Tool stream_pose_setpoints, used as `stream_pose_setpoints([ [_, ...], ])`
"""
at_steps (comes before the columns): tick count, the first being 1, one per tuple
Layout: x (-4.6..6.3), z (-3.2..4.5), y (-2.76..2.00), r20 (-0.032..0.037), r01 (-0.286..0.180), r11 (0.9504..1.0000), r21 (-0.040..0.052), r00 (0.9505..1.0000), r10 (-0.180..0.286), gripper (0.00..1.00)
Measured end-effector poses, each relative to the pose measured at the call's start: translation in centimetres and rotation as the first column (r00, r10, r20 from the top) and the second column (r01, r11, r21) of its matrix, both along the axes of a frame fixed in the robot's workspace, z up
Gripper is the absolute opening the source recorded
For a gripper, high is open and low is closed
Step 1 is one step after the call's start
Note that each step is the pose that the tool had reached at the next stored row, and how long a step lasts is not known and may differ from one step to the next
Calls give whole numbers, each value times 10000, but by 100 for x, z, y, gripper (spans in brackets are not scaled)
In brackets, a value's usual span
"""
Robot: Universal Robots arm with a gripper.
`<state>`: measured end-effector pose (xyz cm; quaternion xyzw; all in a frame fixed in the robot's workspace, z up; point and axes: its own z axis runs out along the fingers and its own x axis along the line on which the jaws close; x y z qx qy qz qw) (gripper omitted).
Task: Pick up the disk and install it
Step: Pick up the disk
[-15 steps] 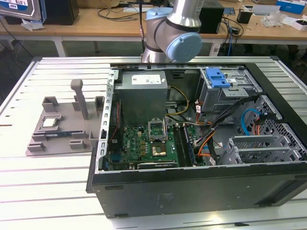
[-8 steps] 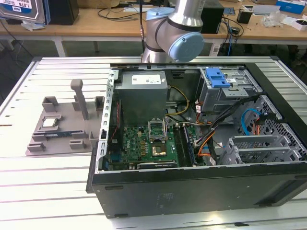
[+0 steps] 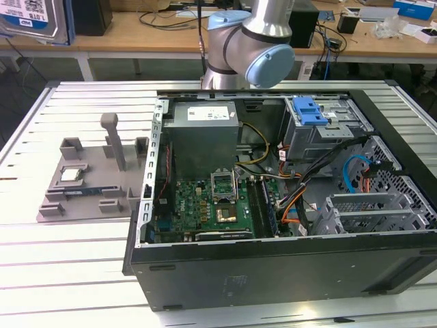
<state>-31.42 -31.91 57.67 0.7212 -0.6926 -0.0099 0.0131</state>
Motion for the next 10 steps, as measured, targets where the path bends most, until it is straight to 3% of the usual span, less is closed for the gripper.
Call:
stream_pose_setpoints([
  [2, 200, -20, -43, -2, 0, 10000, 1, 10000, 0, 37],
  [10, 673, -68, -143, -10, 2, 10000, 0, 10000, -2, 37],
])
